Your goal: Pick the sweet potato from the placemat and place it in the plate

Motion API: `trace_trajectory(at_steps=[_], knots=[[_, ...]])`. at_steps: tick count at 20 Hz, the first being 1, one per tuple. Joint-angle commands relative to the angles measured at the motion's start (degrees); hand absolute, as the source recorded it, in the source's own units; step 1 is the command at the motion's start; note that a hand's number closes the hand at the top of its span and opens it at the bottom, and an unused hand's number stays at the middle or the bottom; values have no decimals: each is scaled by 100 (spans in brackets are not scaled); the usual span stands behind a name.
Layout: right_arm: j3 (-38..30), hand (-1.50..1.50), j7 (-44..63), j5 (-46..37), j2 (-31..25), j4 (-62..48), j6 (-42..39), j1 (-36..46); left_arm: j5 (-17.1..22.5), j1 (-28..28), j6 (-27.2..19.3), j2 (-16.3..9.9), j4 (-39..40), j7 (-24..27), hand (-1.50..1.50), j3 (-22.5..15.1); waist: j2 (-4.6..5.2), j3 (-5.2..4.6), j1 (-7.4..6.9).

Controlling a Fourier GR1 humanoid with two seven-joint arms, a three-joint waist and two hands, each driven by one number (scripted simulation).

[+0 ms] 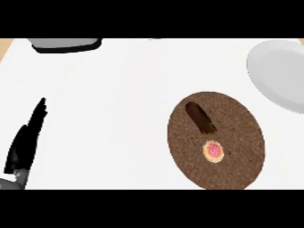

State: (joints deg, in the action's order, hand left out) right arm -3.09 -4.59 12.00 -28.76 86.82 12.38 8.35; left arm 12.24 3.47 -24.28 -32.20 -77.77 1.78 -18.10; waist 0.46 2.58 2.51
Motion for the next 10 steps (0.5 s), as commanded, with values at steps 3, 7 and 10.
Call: trace_trajectory(at_steps=[3,7,10], knots=[[1566,150,343,-242,-112,305,-1434,359,103,240,89,341,-129,-264,0,-183,3,-273,-529],[2082,150,-74,-1827,-1421,869,-1965,1388,222,230,219,512,-102,-358,0,-314,-239,-551,-954],[2577,150,-578,-3185,-2168,1178,-2126,1895,345,230,303,726,-118,-492,0,-441,-133,-380,-913]])
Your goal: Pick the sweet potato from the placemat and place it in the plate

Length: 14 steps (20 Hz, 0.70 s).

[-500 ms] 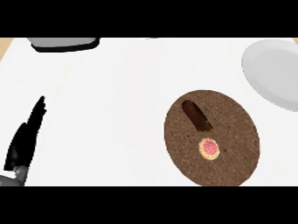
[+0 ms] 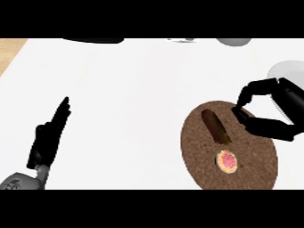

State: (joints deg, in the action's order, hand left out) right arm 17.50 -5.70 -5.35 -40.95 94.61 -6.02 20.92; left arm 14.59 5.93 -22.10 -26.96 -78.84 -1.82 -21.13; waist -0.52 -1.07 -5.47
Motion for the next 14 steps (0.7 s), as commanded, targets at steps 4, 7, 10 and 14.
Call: trace_trajectory(at_steps=[4,7,10,14], knots=[[723,150,-1170,-385,819,-1171,81,-159,203,64,-77,333,-187,-468,0,-21,132,126,282],[566,-150,-1903,710,781,-1537,-1165,39,323,50,31,382,79,-266,0,138,158,118,273],[1126,-150,-2339,-250,481,-1974,-1761,664,163,-13,-135,483,15,-341,0,60,103,110,324],[1496,-150,-2268,-1395,251,-2106,-1647,1335,57,-55,-282,612,-49,-486,0,-41,82,107,332]])
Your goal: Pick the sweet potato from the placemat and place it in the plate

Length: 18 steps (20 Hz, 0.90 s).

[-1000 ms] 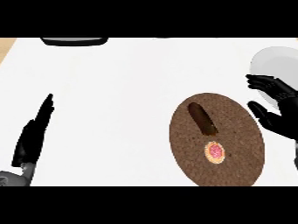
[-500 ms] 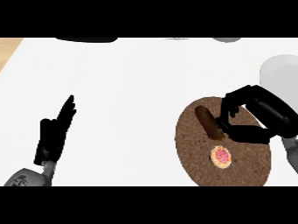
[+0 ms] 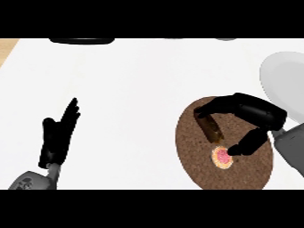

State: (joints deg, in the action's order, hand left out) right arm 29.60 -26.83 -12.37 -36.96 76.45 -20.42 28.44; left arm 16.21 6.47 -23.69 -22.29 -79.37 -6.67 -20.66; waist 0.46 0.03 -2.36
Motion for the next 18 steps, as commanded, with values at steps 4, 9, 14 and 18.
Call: trace_trajectory(at_steps=[4,9,14,18], knots=[[677,-150,425,-1690,-31,97,137,1023,-48,-24,9,-107,-105,-232,0,86,-50,-6,90],[1168,-150,1176,-2450,275,110,-421,1487,-57,-132,4,-70,-226,-265,0,164,-55,-7,126],[1695,-150,1944,-2821,674,-235,-1403,1689,-84,23,36,-112,-384,-476,0,221,-45,-5,131],[1476,-150,2120,-2904,769,-54,-2148,1760,-222,-365,19,71,-337,-237,0,215,-55,-5,194]])
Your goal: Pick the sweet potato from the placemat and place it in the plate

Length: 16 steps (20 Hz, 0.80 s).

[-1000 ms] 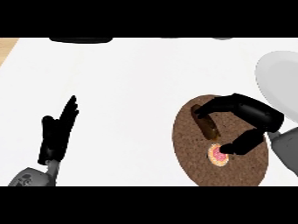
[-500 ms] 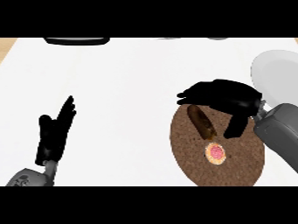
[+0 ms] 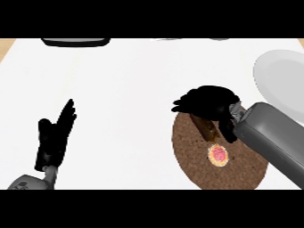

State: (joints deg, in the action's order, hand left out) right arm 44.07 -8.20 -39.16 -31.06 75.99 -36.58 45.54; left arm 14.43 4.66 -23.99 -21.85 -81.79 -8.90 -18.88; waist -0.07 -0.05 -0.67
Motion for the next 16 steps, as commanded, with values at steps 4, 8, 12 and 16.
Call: trace_trajectory(at_steps=[4,8,12,16], knots=[[88,-150,359,-822,848,-819,-341,181,-101,-156,235,115,-38,128,0,124,18,3,-13],[-277,-150,79,-1040,631,-386,-767,19,-459,-132,75,429,218,158,0,122,6,3,46],[-260,-150,-399,-1417,475,-621,-422,-323,-380,-363,219,250,-389,-134,0,316,2,6,31],[-442,-150,-479,-1725,718,-650,-504,-396,-517,-37,252,512,-58,-257,0,424,2,4,57]])
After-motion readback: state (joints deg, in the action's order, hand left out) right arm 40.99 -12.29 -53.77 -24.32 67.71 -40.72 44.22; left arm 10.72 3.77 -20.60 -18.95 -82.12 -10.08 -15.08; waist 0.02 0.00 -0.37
